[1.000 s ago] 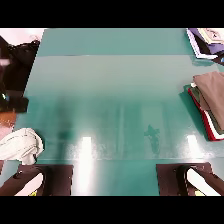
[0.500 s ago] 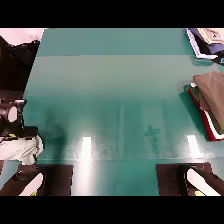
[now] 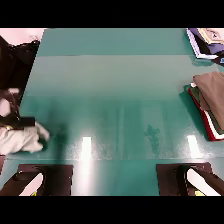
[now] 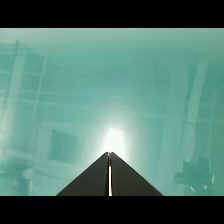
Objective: Fold the shirts.
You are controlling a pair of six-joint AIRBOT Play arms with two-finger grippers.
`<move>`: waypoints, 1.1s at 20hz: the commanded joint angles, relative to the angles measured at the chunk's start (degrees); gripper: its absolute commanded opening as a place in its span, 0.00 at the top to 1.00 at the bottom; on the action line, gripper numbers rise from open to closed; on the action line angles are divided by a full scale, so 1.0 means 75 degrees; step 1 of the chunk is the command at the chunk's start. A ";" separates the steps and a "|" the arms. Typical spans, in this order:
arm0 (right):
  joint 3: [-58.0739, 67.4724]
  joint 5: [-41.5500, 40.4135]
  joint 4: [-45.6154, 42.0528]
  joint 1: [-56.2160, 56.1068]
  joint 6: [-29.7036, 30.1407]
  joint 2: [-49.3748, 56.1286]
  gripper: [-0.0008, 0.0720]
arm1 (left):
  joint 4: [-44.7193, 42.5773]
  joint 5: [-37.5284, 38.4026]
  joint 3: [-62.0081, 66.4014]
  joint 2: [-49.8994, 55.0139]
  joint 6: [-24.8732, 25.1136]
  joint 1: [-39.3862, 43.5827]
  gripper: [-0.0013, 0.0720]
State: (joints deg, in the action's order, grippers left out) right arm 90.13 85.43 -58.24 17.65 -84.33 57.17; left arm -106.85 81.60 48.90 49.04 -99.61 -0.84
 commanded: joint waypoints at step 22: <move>0.0000 -0.0414 0.0029 0.0003 -0.0006 0.0000 0.97 | 0.6749 -0.0425 0.5543 0.4366 0.2871 0.3392 0.43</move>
State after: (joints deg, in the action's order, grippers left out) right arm 90.11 81.60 -58.00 17.65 -84.40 57.17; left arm -54.26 79.05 90.37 76.73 -78.02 24.32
